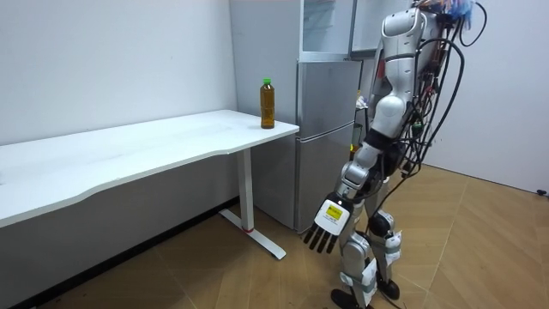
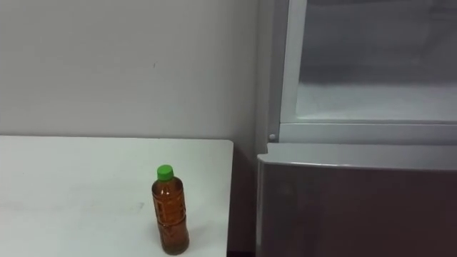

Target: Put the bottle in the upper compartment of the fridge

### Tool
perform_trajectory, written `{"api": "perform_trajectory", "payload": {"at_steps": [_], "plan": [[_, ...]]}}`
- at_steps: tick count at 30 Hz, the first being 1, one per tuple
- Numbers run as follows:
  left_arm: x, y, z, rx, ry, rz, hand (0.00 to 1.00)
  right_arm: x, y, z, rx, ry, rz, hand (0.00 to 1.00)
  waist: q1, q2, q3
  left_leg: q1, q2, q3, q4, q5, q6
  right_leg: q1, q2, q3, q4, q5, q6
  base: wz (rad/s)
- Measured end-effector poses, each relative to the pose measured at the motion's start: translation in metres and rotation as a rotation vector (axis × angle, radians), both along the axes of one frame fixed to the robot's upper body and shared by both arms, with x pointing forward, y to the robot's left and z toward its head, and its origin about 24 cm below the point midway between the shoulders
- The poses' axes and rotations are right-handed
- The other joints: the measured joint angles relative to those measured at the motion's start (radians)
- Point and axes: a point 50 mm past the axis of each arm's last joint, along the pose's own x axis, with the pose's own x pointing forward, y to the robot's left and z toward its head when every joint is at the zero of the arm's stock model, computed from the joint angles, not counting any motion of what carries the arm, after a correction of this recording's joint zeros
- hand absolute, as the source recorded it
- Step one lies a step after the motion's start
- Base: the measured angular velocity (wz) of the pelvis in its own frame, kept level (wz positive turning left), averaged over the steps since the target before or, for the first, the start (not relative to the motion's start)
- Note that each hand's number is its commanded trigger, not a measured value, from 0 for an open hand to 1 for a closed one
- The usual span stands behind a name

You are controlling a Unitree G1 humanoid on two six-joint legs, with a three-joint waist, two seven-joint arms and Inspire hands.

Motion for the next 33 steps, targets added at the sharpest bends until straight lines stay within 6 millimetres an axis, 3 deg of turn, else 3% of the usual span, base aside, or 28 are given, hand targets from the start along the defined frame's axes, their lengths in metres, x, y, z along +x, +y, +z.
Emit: {"api": "perform_trajectory", "payload": {"at_steps": [10,13,16,21,25,27,30,33], "plan": [[0.001,0.0,0.0,-0.006,-0.001,0.01,0.0,0.01,0.003,0.001,0.003,-0.032,0.051,0.0,0.001,-0.006,-0.0055,-0.015,0.0,0.0,0.003,0.003,0.0,-0.016,0.0,0.001,0.003,0.001,-0.001,0.0],[0.001,0.0,-0.001,-0.018,-0.005,0.03,0.0,0.021,0.003,0.004,-0.004,-0.071,0.105,0.0,0.002,-0.006,-0.0051,-0.015,0.0,0.0,0.003,0.003,0.0,-0.015,-0.001,-0.001,0.003,0.001,-0.002,0.0],[0.002,0.001,-0.001,-0.032,-0.01,0.03,0.0,0.044,0.007,0.011,-0.01,-0.157,0.169,0.0,0.002,-0.007,-0.0051,-0.015,0.0,0.001,0.004,0.003,0.0,-0.014,-0.001,-0.004,0.003,0.001,-0.002,0.0],[0.004,0.005,0.0,-0.062,-0.024,0.027,0.0,0.092,0.014,0.036,0.007,-0.381,0.252,0.0,0.005,-0.014,-0.0036,-0.015,0.002,0.006,0.003,0.003,0.0,-0.016,-0.001,-0.003,0.004,0.002,-0.002,0.0],[0.003,0.006,0.001,-0.09,-0.029,0.027,0.0,0.116,0.022,0.057,0.04,-0.525,0.301,0.0,0.005,-0.015,-0.0034,-0.017,0.001,0.003,0.001,0.003,0.0,-0.018,0.0,-0.002,0.002,0.003,-0.002,0.0],[0.004,0.006,0.001,-0.102,-0.031,0.022,0.0,0.133,0.03,0.079,0.062,-0.645,0.343,0.0,0.006,-0.014,-0.0046,-0.032,0.001,0.002,0.002,0.004,0.0,-0.033,0.0,-0.003,0.004,0.003,-0.002,0.0],[0.003,0.009,0.001,-0.116,-0.03,0.019,0.0,0.148,0.039,0.099,0.092,-0.757,0.392,0.0,0.01,-0.014,-0.0037,-0.033,0.001,0.002,0.001,0.005,0.0,-0.034,0.001,-0.004,0.002,0.004,-0.003,0.0],[0.005,0.01,0.001,-0.122,-0.037,0.023,0.0,0.15,0.043,0.103,0.114,-0.773,0.416,0.0,0.028,-0.016,-0.006,-0.035,0.001,0.003,0.002,0.005,0.0,-0.036,0.0,-0.005,0.002,0.004,-0.002,0.0]]}}
